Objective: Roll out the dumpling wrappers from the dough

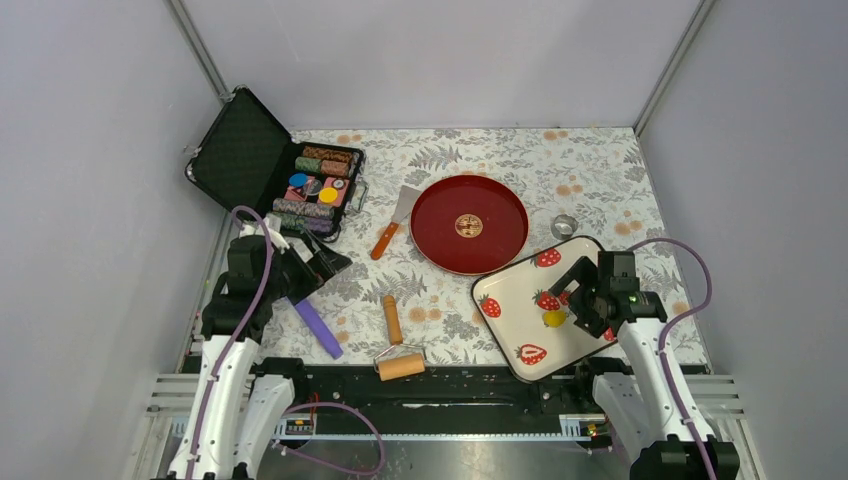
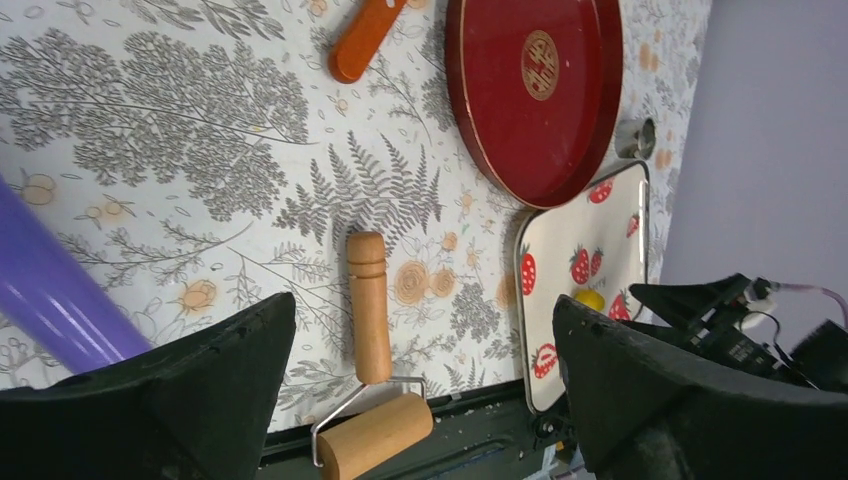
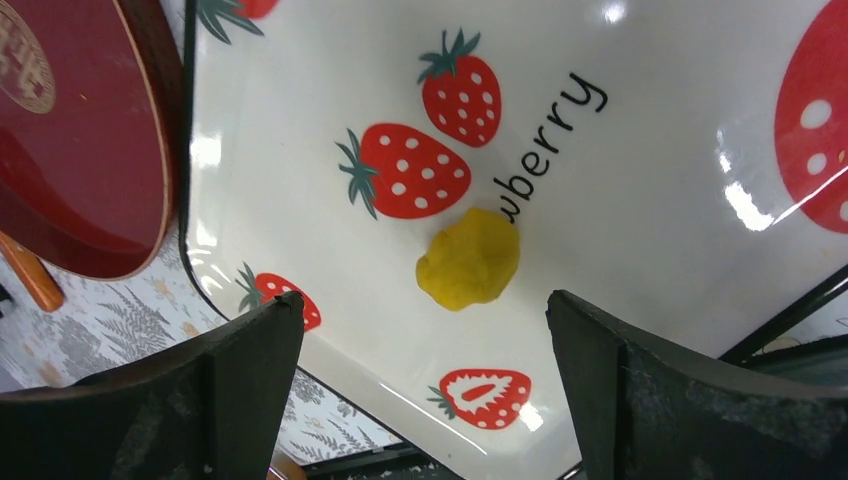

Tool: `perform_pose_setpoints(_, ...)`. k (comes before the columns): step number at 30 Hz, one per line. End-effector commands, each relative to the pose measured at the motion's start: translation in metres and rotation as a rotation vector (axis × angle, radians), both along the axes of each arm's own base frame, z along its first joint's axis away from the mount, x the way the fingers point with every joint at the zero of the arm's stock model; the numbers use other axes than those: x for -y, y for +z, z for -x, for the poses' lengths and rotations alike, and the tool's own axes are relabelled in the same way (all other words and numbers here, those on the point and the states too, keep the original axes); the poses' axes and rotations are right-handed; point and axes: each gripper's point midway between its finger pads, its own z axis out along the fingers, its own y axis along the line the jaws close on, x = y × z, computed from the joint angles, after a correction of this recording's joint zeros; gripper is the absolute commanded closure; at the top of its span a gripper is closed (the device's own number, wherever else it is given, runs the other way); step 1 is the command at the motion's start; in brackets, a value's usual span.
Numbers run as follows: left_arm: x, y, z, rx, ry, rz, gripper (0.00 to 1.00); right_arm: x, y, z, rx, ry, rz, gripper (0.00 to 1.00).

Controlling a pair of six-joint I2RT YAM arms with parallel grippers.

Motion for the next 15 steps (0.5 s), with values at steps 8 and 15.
perform_pose_setpoints(8,0.014,0.02,0.02,0.053,-0.086,0.051,0.01,-0.022,0.006,0.008,-0.039,0.166,-0.073,0.01)
perform_pose_setpoints(15,0.016,0.027,0.025,0.04,-0.145,0.025,0.01,-0.045,0.018,0.007,-0.05,0.273,-0.128,0.01)
